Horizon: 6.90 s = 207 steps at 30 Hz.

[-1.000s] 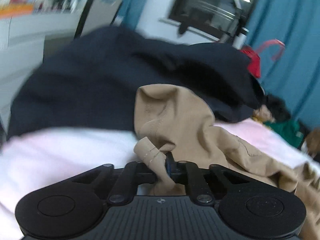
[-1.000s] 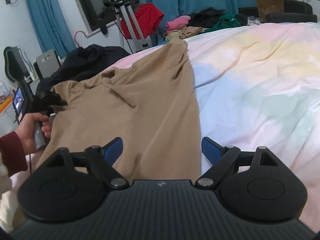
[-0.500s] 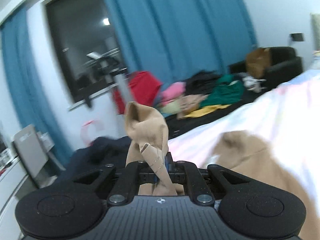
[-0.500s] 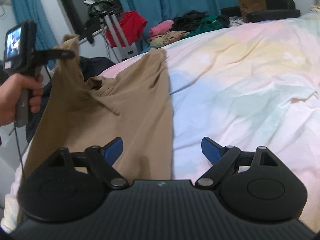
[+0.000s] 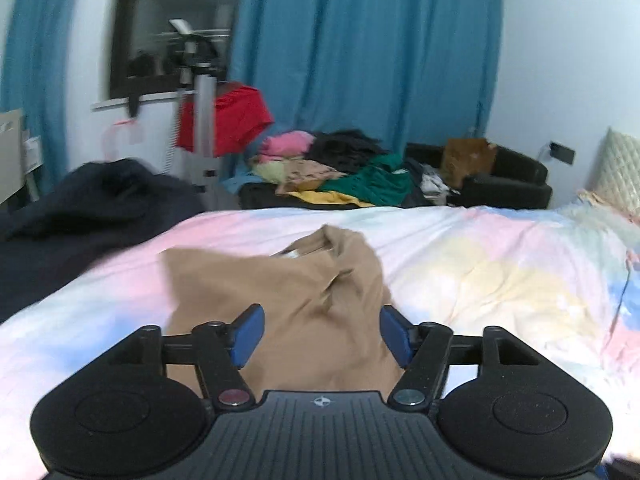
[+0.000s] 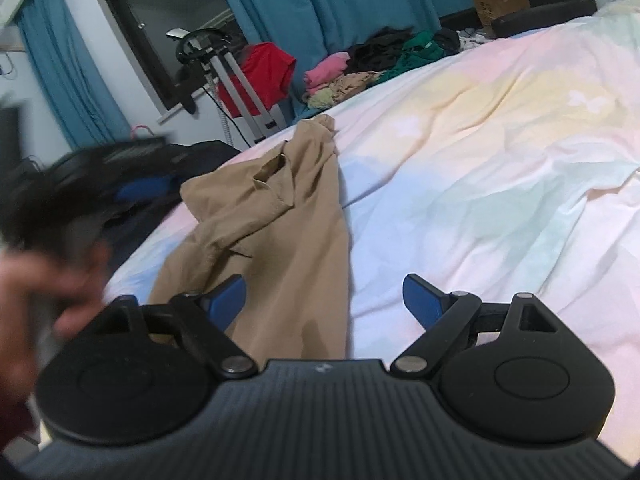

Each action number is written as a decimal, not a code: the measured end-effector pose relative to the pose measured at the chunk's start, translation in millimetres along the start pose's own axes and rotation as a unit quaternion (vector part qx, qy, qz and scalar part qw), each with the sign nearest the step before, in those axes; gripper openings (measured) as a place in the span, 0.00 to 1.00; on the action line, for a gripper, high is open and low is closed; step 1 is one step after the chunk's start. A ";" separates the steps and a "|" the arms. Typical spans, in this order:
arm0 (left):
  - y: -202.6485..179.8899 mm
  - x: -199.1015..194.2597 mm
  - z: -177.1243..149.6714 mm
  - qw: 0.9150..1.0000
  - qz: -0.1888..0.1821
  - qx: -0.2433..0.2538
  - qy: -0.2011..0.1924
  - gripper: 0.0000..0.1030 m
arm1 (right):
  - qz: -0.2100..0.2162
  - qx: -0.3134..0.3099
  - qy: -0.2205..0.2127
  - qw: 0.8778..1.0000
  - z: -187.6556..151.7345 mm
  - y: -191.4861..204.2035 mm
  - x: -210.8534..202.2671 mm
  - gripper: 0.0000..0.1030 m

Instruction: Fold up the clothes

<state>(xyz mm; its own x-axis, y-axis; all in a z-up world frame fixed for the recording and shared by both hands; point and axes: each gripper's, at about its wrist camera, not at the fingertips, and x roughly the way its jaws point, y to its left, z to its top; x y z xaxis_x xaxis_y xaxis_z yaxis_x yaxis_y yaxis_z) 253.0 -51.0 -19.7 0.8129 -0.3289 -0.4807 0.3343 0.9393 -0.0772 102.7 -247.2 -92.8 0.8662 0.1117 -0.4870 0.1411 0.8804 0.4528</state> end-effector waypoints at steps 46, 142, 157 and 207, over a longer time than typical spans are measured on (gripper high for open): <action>139.5 -273.3 -119.5 0.979 0.092 -0.152 -0.105 0.65 | 0.247 -0.193 0.277 0.908 -161.6 240.4 14.4 0.72; 22.7 -208.4 -138.6 0.934 -0.198 0.113 0.277 0.70 | 0.084 -0.044 0.152 0.984 -8.7 80.3 -21.7 0.72; 109.3 -114.5 -156.7 0.928 -0.111 -0.166 0.314 0.76 | 0.069 0.168 0.220 0.958 -75.1 -19.3 -76.8 0.67; 126.8 -237.9 -77.4 0.911 -0.219 -0.339 0.084 0.08 | 0.127 0.071 0.103 0.984 10.0 41.3 -162.6 0.10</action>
<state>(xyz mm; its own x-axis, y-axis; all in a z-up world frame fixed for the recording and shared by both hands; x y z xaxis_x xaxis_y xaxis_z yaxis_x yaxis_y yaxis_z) 65.0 153.9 17.3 0.5689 -0.7203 -0.3969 0.1912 0.5852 -0.7880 -27.6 -233.6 12.5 0.7687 0.4241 -0.4788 0.0100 0.7405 0.6720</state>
